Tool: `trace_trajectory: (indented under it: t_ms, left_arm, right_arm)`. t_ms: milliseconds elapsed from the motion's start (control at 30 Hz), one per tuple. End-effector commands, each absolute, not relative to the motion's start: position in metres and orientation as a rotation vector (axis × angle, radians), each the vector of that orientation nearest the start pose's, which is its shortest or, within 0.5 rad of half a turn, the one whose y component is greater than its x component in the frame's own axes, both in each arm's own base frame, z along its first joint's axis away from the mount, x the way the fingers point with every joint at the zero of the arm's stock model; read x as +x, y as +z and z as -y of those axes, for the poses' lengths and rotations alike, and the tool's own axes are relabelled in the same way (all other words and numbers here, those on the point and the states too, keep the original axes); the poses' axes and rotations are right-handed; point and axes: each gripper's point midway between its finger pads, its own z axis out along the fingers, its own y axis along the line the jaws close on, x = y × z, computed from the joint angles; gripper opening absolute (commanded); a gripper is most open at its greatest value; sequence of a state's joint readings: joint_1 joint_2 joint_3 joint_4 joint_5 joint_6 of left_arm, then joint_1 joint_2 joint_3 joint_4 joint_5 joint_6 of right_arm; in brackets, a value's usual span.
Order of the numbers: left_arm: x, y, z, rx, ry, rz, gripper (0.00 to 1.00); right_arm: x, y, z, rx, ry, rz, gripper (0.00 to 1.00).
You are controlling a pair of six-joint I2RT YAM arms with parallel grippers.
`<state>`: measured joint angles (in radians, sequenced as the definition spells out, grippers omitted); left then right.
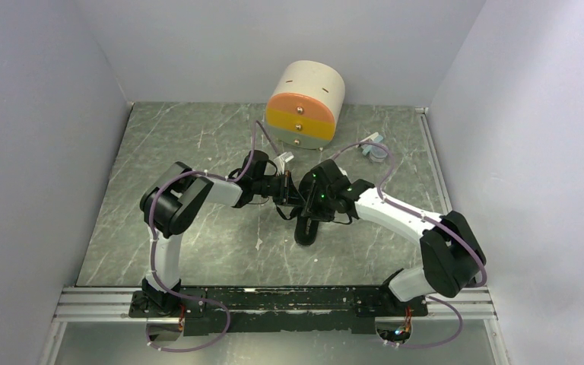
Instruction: Tie the shoes
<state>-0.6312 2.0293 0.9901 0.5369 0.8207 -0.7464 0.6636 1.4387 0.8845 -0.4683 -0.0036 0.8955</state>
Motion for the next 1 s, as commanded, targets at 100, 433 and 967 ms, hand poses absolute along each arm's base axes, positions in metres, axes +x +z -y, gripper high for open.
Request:
trace_trajectory:
  t_ms: [100,433,967]
  left_arm:
    - [0.269,0.057,0.386,0.482,-1.663,-2.302,0.05]
    - [0.267,0.061,0.384,0.481,-1.659,-2.294,0.05]
    - [0.268,0.063,0.381,0.492,-1.603,-2.309,0.05]
  right_arm:
    - [0.249,0.068,-0.228,0.349,0.496,-2.611,0.36]
    - [0.252,0.065,-0.224,0.355,0.409,-2.593,0.26]
    - [0.237,0.082,-0.216,0.161,0.416,-2.606,0.00]
